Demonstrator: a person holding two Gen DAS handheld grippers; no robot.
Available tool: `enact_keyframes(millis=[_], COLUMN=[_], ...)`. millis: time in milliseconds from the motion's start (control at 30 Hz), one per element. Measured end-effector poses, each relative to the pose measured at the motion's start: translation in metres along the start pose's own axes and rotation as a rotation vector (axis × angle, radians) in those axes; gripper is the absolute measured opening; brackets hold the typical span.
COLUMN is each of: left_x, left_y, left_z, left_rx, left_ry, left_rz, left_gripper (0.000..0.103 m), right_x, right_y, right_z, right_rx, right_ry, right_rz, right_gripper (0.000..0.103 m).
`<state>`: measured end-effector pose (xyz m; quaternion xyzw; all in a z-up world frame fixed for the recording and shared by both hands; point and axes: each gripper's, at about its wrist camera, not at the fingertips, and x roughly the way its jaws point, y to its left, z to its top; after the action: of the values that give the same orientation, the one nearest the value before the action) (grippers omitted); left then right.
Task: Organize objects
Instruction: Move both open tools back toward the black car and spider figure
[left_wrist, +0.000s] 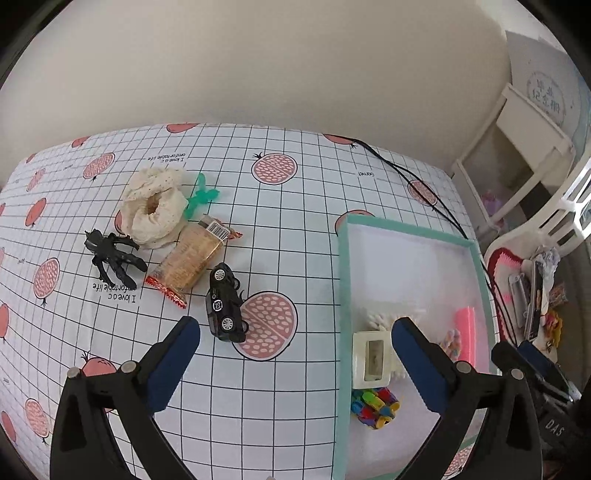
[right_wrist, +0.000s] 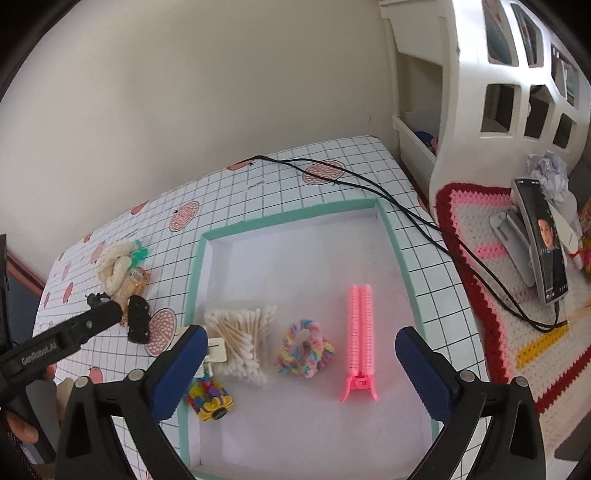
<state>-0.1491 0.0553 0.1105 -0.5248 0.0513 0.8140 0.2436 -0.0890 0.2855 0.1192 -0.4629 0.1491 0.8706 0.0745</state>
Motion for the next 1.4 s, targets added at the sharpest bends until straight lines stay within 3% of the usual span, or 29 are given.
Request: enact_keyframes(millis=[233,467,600,733,1100,1400], left_x=[-0.003,-0.015,-0.027,-0.037,-0.041,-0.016], left_y=[0.014,0.046,0.077,0.115,0.200,0.231], left_z=[0.003,0.012,0.019,0.024,0.027,0.028], left_rx=[-0.010,-0.076,-0.116,-0.168,-0.341,-0.417], left_ry=[0.003,-0.046,-0.103,-0.153,-0.198,-0.132], left_rz=[-0.011,-0.002,0.034,0.080,0.127,0.108], left_gripper=[0.103,0.103,0.103,0.103,0.103,0.103], right_x=[-0.004,-0.014,-0.014,-0.004,0.009,0.040], right_y=[0.008,0.028,0.053,0.078,0.148,0.198], right_z=[-0.002,0.004,0.006,0.008,0.004,0.001], right_rx=[-0.012,0.017,-0.020,-0.041,-0.128,-0.204], right_ry=[0.008,-0.076,-0.132,-0.134,-0.157,-0.127], right_rz=[-0.023,0.010,0.023,0.053,0.117,0.107], right_gripper=[0.103,0.103,0.103,0.103,0.103,0.103])
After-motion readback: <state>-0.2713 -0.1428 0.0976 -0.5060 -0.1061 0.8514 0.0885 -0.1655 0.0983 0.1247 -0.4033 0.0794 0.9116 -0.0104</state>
